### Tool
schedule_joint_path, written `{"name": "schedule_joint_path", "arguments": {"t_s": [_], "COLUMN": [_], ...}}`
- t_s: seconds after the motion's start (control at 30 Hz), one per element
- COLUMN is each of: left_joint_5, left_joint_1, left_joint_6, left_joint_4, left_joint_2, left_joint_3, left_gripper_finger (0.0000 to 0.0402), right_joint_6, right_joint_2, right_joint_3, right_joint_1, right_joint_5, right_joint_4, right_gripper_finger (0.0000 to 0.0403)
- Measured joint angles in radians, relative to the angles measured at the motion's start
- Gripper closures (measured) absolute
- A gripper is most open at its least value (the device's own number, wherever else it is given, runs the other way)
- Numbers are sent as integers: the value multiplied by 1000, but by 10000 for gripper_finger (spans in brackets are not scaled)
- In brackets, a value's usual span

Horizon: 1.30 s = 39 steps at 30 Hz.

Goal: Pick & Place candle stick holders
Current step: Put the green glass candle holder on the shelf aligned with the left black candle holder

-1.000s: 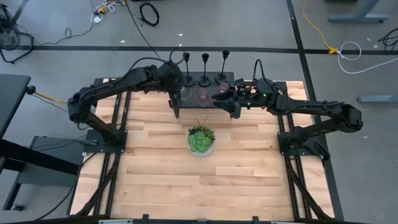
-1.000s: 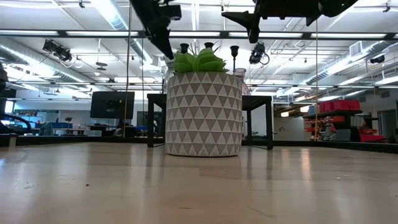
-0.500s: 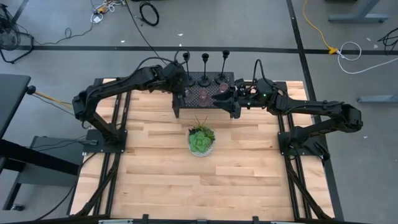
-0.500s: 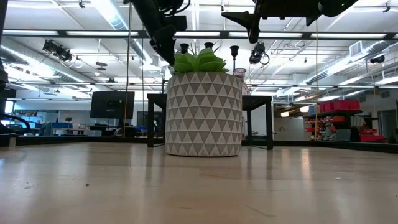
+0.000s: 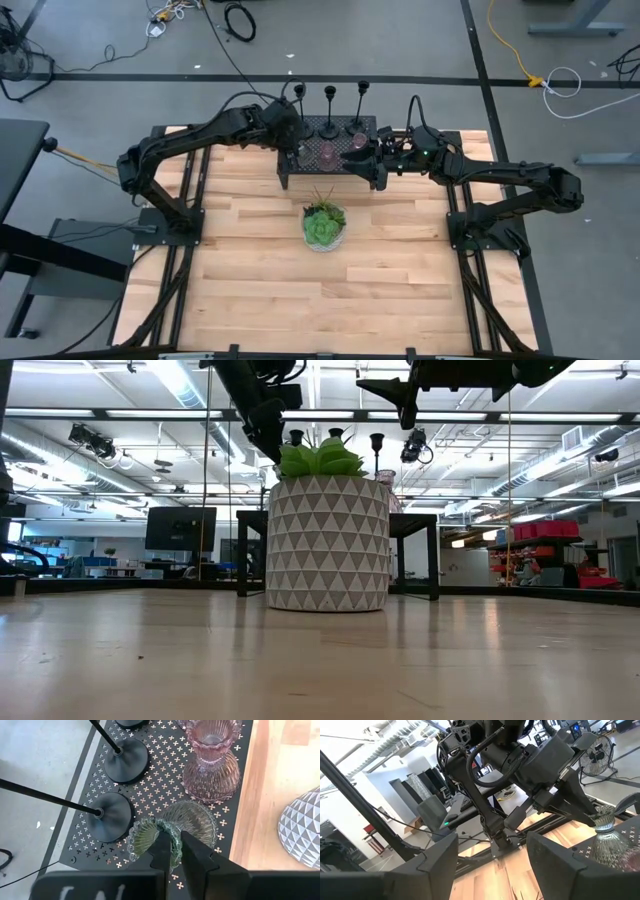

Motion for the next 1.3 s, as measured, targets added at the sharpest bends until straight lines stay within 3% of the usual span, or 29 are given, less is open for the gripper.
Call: {"name": "schedule_joint_path", "arguments": {"t_s": [0.9,1.3], "left_joint_5": [-34,-50], "left_joint_1": [-2,-18], "left_joint_6": [-52,-53], "left_joint_4": [10,12], "left_joint_2": [2,2], "left_joint_3": [0,0], "left_gripper_finger": [354,272], "right_joint_6": [0,0], "right_joint_2": [0,0], "right_joint_3": [0,0], "right_joint_1": [0,0], "right_joint_5": [0,0], "right_joint_4": [0,0], "right_gripper_finger": [167,167]}}
